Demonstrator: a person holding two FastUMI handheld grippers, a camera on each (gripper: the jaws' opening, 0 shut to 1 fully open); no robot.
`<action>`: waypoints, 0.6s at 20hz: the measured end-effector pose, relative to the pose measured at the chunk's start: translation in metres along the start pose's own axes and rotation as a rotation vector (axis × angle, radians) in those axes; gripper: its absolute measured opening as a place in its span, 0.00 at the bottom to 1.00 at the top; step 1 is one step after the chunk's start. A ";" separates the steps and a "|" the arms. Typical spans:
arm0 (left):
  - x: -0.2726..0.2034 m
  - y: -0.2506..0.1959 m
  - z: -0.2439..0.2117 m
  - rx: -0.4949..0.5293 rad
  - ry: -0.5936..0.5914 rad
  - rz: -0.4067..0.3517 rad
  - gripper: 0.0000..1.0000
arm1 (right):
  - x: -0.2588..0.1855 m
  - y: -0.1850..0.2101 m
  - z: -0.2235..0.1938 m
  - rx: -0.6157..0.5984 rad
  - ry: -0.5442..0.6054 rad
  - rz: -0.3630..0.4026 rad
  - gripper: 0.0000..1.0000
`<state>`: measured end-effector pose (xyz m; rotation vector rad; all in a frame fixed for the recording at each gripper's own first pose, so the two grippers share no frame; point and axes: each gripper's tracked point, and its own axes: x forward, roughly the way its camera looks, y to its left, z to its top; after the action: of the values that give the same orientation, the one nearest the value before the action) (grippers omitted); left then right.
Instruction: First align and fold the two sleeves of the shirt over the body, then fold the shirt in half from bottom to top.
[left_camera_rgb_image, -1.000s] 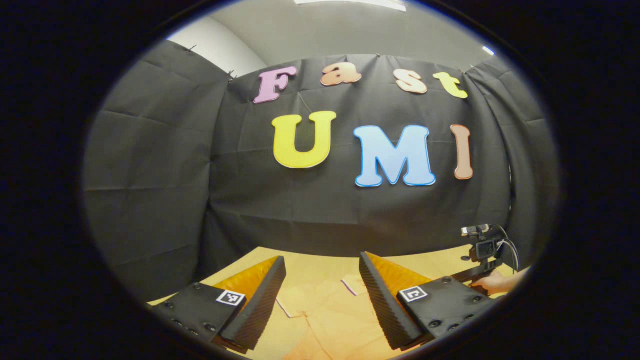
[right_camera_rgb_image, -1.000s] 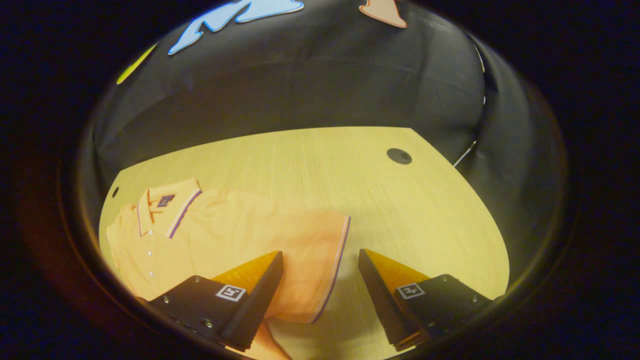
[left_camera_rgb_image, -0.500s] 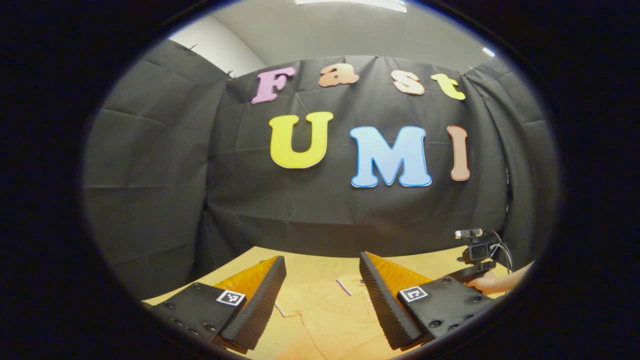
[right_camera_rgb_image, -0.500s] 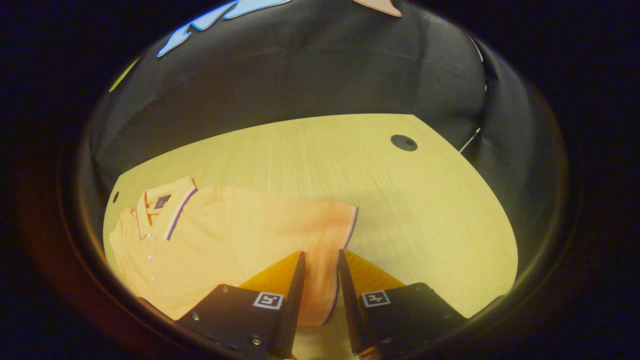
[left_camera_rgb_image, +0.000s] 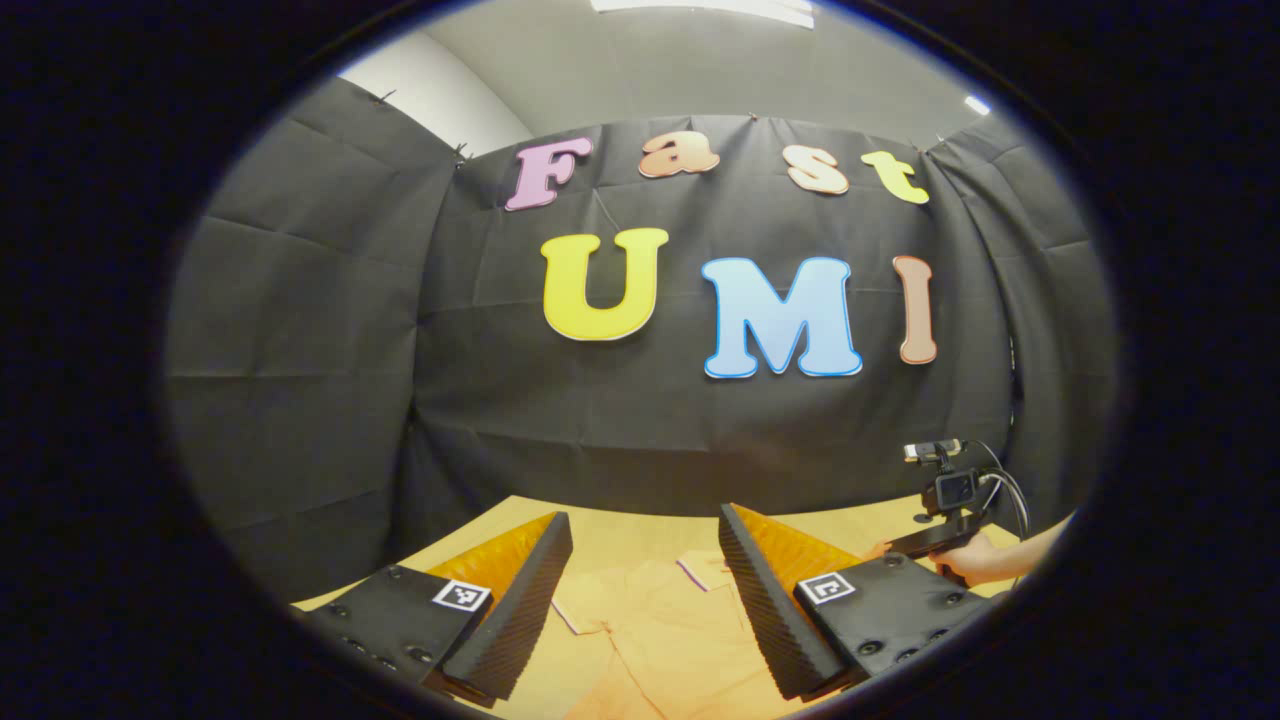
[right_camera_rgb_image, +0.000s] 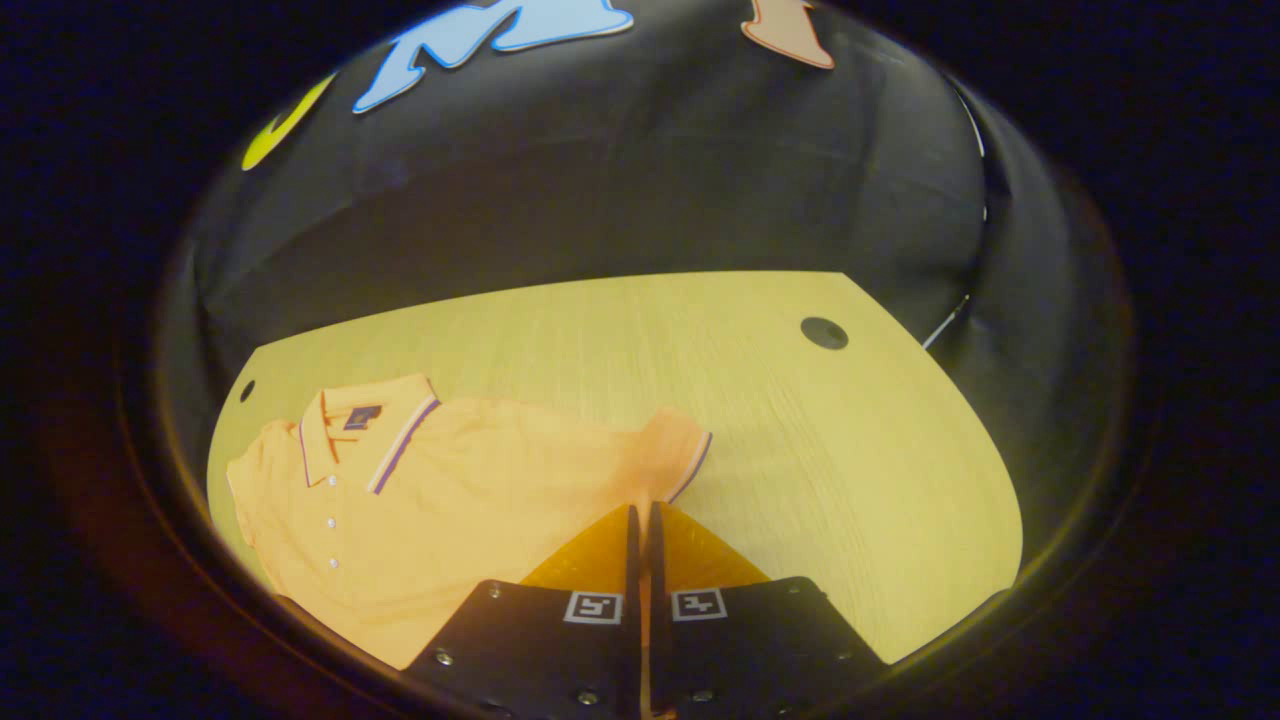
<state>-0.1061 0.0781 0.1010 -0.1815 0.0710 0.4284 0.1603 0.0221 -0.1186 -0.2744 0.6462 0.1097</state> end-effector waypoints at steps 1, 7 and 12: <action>-0.001 0.003 -0.003 -0.007 0.003 0.004 0.96 | -0.006 0.007 0.006 -0.028 -0.024 0.010 0.04; -0.014 0.017 -0.006 -0.013 0.011 0.033 0.96 | -0.018 0.065 0.002 -0.170 -0.063 0.105 0.04; -0.023 0.028 -0.010 -0.012 0.022 0.064 0.99 | -0.017 0.100 -0.015 -0.250 -0.032 0.168 0.04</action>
<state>-0.1385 0.0918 0.0887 -0.1960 0.0960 0.4909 0.1197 0.1137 -0.1421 -0.4579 0.6233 0.3573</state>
